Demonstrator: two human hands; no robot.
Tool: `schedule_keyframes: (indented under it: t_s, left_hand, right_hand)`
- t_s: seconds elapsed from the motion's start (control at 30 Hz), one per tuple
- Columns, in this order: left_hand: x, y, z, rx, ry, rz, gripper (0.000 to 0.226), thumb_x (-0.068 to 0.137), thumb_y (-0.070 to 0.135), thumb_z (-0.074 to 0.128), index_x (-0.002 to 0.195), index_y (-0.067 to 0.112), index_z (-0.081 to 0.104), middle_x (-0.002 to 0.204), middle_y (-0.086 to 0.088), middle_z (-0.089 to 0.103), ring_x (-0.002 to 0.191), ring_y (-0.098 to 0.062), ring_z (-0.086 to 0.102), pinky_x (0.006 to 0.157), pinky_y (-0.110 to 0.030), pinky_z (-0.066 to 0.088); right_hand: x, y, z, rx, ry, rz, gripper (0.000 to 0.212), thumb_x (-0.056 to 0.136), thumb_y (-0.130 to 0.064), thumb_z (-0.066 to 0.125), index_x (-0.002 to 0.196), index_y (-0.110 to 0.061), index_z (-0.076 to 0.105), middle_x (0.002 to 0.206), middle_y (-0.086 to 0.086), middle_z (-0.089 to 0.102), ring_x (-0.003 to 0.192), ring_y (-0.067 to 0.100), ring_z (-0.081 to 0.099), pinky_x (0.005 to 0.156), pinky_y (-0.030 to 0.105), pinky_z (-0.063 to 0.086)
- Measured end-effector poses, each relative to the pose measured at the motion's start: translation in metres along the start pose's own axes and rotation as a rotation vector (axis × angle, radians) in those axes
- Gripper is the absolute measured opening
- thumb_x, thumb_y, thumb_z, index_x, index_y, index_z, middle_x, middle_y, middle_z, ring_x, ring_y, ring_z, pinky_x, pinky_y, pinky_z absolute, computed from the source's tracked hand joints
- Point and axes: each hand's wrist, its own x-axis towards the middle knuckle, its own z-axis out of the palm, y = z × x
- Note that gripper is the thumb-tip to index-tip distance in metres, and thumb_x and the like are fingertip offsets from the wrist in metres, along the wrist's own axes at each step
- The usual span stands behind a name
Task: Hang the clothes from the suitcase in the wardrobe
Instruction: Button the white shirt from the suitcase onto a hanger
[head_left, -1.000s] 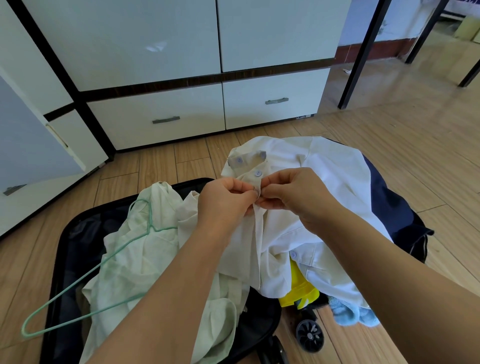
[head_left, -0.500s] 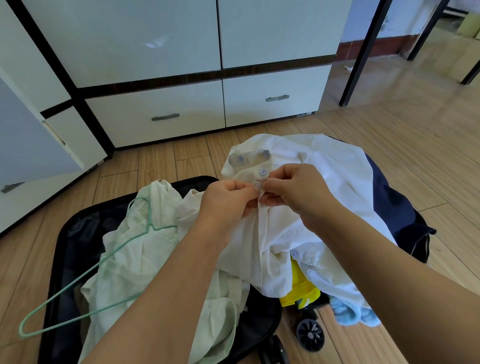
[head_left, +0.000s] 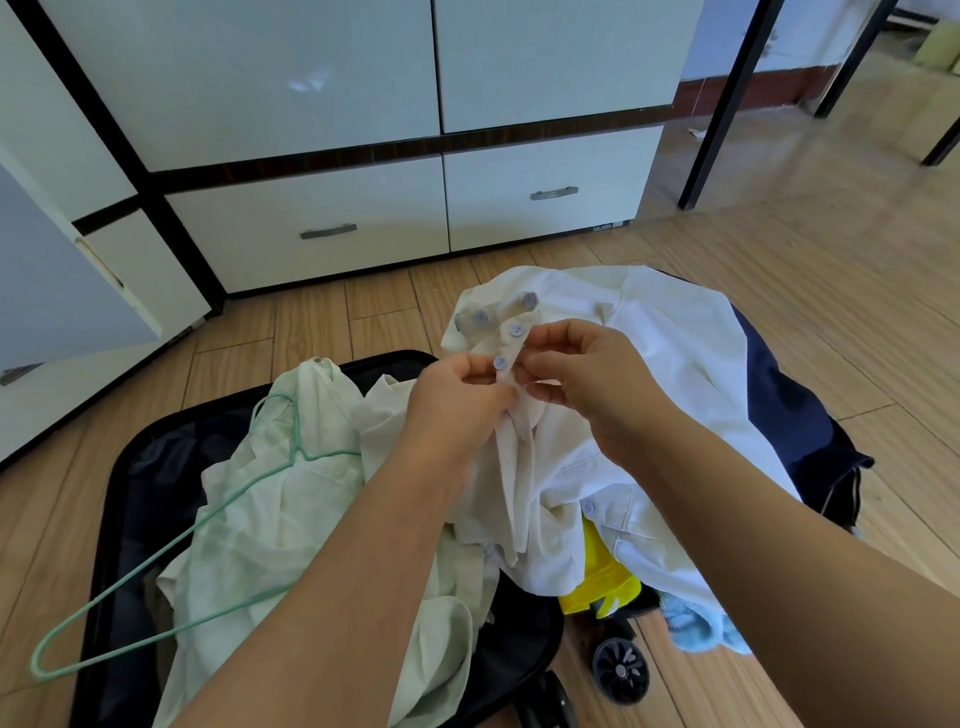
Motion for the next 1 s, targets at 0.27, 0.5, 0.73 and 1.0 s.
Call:
schedule_keyframes:
  t_s: [0.27, 0.5, 0.73, 1.0]
  left_hand:
    - [0.003, -0.004, -0.008, -0.073, 0.132, 0.021, 0.009, 0.076, 0.007, 0.079, 0.077, 0.010, 0.070, 0.085, -0.010, 0.074, 0.085, -0.027, 0.072, 0.084, -0.043, 0.057]
    - [-0.001, 0.008, -0.010, -0.098, 0.062, -0.017, 0.007, 0.080, 0.010, 0.075, 0.078, 0.005, 0.071, 0.087, -0.015, 0.073, 0.088, -0.032, 0.071, 0.083, -0.043, 0.058]
    - [-0.004, 0.009, -0.009, 0.100, 0.068, 0.017, 0.010, 0.080, 0.016, 0.077, 0.070, 0.014, 0.073, 0.081, -0.006, 0.074, 0.084, -0.024, 0.071, 0.081, -0.040, 0.058]
    - [-0.004, 0.011, -0.007, 0.091, 0.097, 0.022, 0.011, 0.090, 0.013, 0.066, 0.080, 0.011, 0.069, 0.086, -0.010, 0.072, 0.087, -0.027, 0.069, 0.084, -0.044, 0.057]
  right_hand:
    - [-0.004, -0.001, 0.000, -0.151, -0.087, 0.030, 0.014, 0.075, -0.016, 0.080, 0.082, -0.011, 0.069, 0.076, 0.003, 0.070, 0.068, 0.011, 0.066, 0.066, 0.022, 0.057]
    - [-0.009, -0.004, -0.001, -0.225, -0.067, -0.046, 0.014, 0.075, -0.004, 0.078, 0.080, -0.010, 0.067, 0.073, 0.001, 0.070, 0.067, 0.011, 0.067, 0.066, 0.022, 0.058]
    - [-0.011, -0.004, -0.003, -0.302, -0.056, -0.080, 0.012, 0.074, -0.009, 0.080, 0.081, -0.008, 0.070, 0.076, 0.004, 0.071, 0.073, 0.015, 0.069, 0.072, 0.025, 0.059]
    - [-0.007, -0.006, -0.002, -0.364, 0.039, -0.039, 0.008, 0.083, -0.015, 0.071, 0.084, -0.007, 0.072, 0.073, 0.001, 0.068, 0.062, 0.006, 0.061, 0.055, 0.012, 0.052]
